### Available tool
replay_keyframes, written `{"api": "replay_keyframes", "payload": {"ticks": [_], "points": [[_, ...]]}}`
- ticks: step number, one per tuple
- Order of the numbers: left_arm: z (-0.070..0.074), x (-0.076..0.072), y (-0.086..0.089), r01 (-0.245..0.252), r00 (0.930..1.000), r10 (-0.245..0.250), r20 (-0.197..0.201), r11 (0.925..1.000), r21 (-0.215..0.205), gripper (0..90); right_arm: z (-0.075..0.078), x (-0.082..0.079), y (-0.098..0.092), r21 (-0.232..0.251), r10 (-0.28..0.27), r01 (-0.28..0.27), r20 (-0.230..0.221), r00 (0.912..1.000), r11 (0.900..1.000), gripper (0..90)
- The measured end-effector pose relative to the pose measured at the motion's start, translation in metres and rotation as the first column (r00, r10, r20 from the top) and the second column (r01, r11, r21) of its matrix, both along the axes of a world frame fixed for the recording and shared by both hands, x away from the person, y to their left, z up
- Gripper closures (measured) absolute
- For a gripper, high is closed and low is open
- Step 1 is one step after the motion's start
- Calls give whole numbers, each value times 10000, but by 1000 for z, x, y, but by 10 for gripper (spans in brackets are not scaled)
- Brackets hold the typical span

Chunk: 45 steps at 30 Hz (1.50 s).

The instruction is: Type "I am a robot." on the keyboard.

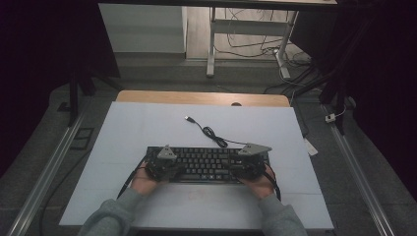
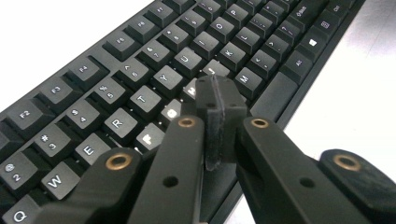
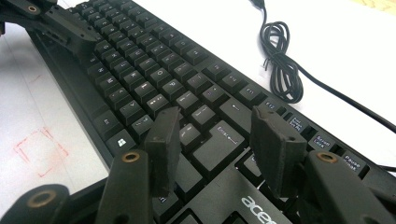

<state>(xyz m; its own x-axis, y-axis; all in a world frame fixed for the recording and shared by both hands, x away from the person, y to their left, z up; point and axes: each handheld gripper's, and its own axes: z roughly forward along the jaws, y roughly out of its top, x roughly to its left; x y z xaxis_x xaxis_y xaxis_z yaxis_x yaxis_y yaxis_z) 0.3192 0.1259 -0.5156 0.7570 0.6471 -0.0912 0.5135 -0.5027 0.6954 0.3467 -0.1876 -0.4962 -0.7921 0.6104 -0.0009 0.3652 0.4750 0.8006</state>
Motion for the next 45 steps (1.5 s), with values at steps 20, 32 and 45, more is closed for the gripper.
{"api": "replay_keyframes", "payload": {"ticks": [20, 32, 45], "points": [[-4, 1, -4, 93, 9999, -92, -56, 9997, 240, 888, 0, 0, 0, -23, -22, 22, 30, 10000, 10000, 528], [-1, -1, -3, 21, 10000, -22, 67, 10000, 67, 886, 0, 0, 0, 21, -10, 9, 51, 10000, 10000, 527], [18, -5, 22, -689, 9963, 722, 466, 9953, -677, 462, 1, 0, -1, 28, -42, 41, 103, 9999, 10000, 526]]}}
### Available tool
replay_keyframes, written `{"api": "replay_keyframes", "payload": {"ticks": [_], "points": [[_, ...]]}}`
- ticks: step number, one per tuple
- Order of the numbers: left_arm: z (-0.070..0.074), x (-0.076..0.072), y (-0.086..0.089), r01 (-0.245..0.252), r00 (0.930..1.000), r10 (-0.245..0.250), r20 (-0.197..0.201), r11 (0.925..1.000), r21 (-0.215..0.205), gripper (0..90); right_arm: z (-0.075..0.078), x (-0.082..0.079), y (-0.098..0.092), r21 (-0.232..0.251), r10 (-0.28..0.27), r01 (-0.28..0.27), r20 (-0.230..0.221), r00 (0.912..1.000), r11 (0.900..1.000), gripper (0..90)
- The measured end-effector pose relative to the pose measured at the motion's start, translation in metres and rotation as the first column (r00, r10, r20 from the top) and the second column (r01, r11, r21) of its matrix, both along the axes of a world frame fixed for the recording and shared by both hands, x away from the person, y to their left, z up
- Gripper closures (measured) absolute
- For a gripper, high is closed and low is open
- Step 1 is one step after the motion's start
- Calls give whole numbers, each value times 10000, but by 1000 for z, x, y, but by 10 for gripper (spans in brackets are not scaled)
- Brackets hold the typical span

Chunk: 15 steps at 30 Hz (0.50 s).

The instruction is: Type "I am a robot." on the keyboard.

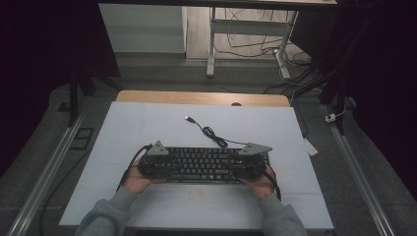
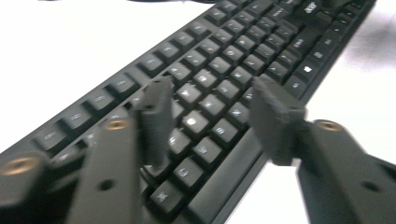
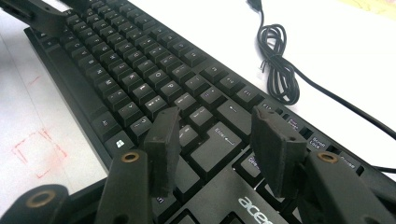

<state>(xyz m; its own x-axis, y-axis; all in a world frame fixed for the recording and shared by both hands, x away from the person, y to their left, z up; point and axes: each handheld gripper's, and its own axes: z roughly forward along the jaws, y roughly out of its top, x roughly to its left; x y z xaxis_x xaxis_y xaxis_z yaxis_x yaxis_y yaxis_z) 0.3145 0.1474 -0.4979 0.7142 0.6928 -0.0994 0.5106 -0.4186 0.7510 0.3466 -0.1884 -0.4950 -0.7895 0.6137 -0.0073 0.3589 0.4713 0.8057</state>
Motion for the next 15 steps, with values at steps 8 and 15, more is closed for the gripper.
{"api": "replay_keyframes", "payload": {"ticks": [8, 15], "points": [[2, 3, 17, -605, 9979, 601, -233, 9980, -177, 314, -1, 0, 0, -15, 13, -14, -25, 10000, 10000, 526], [2, 2, 17, -576, 9981, 572, -209, 9982, -191, 304, 0, 0, 0, -10, 20, -20, -23, 10000, 10000, 526]]}}
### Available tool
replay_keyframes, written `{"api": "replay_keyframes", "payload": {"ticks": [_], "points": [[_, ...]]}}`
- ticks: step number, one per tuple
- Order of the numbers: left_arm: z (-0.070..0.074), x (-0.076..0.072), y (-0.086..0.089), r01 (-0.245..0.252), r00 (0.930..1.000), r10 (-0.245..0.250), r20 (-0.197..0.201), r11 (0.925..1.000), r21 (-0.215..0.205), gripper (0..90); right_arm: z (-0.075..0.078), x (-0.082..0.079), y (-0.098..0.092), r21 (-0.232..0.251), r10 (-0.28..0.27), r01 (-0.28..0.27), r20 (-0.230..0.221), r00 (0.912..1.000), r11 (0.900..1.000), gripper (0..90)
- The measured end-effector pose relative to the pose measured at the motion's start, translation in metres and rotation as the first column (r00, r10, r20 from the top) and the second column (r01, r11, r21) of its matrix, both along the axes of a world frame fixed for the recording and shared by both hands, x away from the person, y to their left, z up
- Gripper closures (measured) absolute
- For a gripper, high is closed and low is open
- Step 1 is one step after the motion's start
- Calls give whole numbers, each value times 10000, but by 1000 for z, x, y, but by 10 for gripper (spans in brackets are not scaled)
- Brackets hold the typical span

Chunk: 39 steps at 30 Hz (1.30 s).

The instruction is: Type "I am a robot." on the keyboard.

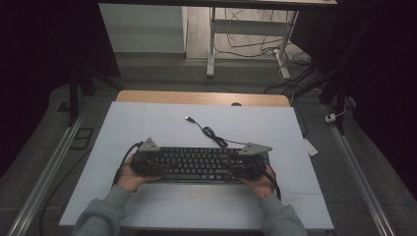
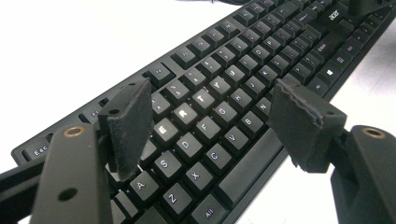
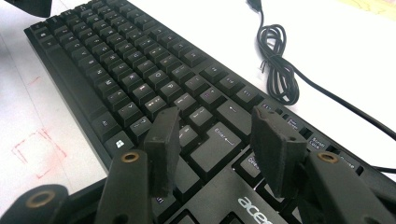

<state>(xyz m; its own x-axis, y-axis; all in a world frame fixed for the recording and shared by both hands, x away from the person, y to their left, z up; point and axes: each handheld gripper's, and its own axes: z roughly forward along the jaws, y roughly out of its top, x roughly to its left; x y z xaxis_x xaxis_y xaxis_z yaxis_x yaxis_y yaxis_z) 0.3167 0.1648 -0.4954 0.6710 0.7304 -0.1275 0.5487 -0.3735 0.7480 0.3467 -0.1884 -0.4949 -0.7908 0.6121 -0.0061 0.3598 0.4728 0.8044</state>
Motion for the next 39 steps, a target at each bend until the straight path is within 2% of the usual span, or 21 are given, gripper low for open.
{"api": "replay_keyframes", "payload": {"ticks": [16, 22, 27, 31, 34, 39], "points": [[-2, 0, -3, 104, 9999, -103, -75, 9998, 158, 304, 5, 1, 11, 74, 20, -20, 73, 10000, 10000, 526], [-3, 1, -4, 164, 9998, -163, -70, 9996, 224, 304, 7, 4, 20, 452, -7, 10, -63, 10000, 9990, 529], [-4, 1, -6, 245, 9996, -242, -127, 9993, 292, 304, 8, 5, 33, 517, 110, -104, -112, 9999, 9986, 543], [-4, 1, -6, 252, 9996, -248, -150, 9992, 310, 303, 6, 8, 41, 359, 206, -199, -194, 9996, 9992, 601], [-5, 1, -7, 254, 9995, -249, -169, 9991, 335, 303, 5, 11, 44, 406, 265, -252, -317, 9991, 9989, 685], [-5, 1, -7, 317, 9994, -311, -173, 9988, 379, 304, 1, 16, 53, 189, 594, -586, -467, 9971, 9981, 835]]}}
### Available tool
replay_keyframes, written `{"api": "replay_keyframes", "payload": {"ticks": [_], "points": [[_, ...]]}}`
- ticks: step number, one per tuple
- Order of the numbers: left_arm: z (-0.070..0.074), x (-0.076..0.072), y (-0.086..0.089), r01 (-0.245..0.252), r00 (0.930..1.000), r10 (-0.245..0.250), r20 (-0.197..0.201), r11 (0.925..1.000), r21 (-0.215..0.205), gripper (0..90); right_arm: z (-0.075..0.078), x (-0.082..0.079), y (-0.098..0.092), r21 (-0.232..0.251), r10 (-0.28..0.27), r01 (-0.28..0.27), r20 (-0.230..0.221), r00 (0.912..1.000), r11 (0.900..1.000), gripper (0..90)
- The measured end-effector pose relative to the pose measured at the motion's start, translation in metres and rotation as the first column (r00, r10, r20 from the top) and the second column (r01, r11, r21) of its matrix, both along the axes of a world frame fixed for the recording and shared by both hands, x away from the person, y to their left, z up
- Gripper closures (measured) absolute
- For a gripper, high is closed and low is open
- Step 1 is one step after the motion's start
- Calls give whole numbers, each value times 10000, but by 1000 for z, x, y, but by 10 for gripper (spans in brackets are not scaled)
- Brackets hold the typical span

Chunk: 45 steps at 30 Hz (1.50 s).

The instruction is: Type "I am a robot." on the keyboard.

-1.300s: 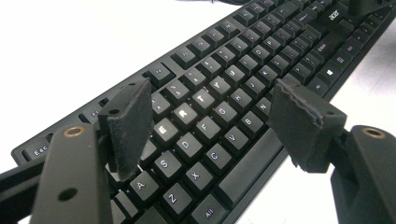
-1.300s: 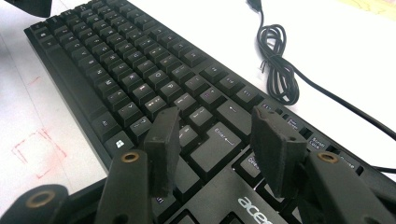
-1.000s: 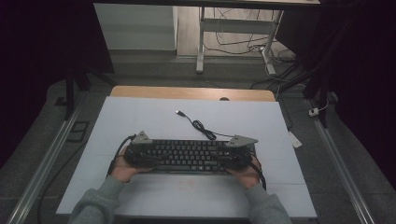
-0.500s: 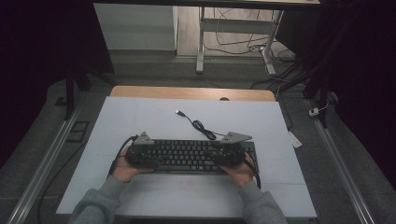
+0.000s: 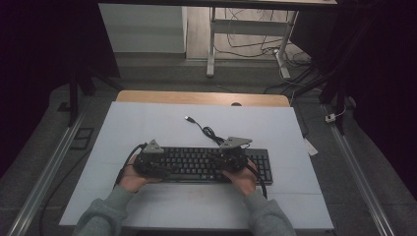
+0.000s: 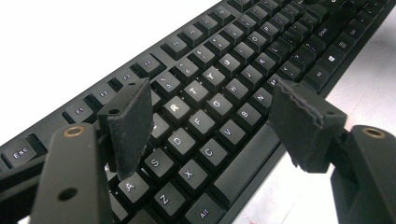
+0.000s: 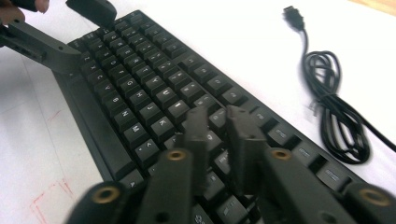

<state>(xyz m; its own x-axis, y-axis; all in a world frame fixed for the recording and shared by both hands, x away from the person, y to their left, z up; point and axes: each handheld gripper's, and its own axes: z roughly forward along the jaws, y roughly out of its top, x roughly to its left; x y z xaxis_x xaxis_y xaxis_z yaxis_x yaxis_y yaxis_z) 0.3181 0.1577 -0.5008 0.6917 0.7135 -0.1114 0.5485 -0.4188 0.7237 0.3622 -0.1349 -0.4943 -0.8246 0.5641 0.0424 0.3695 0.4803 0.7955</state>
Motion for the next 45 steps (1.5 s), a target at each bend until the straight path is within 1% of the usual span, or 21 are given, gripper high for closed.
{"api": "replay_keyframes", "payload": {"ticks": [3, 8, 10, 14, 15, 17, 19, 23, 33, 36, 38, 39, 43, 45], "points": [[0, 0, 0, 6, 10000, -6, 0, 10000, -2, 304, -2, 3, 8, -95, 182, -182, 1, 9998, 9998, 894], [0, 0, 0, 25, 10000, -25, -9, 10000, 20, 304, -5, 6, 20, -229, 402, -404, -65, 9992, 9989, 895], [0, 0, 0, 26, 10000, -26, -1, 10000, 19, 304, -7, 7, 24, -389, 444, -448, -103, 9990, 9982, 895], [0, -1, 0, 15, 10000, -15, 22, 10000, 6, 304, -12, 9, 29, -528, 443, -453, -198, 9988, 9976, 895], [0, -1, 1, 18, 10000, -18, 15, 10000, 13, 304, -13, 11, 31, -470, 465, -475, -204, 9987, 9978, 895], [0, -1, 1, 17, 10000, -17, 18, 10000, 34, 304, -15, 12, 33, -609, 427, -439, -208, 9989, 9972, 895], [0, -1, 2, -4, 10000, 4, 19, 10000, 33, 304, -17, 13, 36, -627, 429, -444, -249, 9988, 9970, 895], [0, -1, 2, -37, 10000, 37, 7, 10000, 20, 305, -19, 14, 38, -824, 425, -441, -210, 9989, 9956, 895], [0, -1, 2, -30, 10000, 30, 13, 10000, 86, 305, -20, 14, 39, -987, 377, -394, -193, 9991, 9943, 895], [-1, -1, 2, -19, 10000, 19, 6, 9999, 104, 304, -22, 14, 40, -1121, 363, -382, -193, 9992, 9930, 895], [0, -1, 2, -25, 10000, 25, 17, 10000, 93, 304, -21, 14, 39, -1038, 342, -356, -154, 9993, 9940, 895], [0, -1, 2, -33, 10000, 33, 28, 10000, 85, 305, -20, 13, 39, -1001, 328, -332, -61, 9994, 9944, 895], [0, -2, 3, -68, 10000, 68, 56, 10000, 29, 304, -12, 12, 33, -498, 264, -262, 32, 9996, 9984, 896], [0, -1, 4, -83, 9999, 83, 66, 10000, 52, 305, -9, 11, 29, -425, 179, -176, 63, 9998, 9989, 895]]}}
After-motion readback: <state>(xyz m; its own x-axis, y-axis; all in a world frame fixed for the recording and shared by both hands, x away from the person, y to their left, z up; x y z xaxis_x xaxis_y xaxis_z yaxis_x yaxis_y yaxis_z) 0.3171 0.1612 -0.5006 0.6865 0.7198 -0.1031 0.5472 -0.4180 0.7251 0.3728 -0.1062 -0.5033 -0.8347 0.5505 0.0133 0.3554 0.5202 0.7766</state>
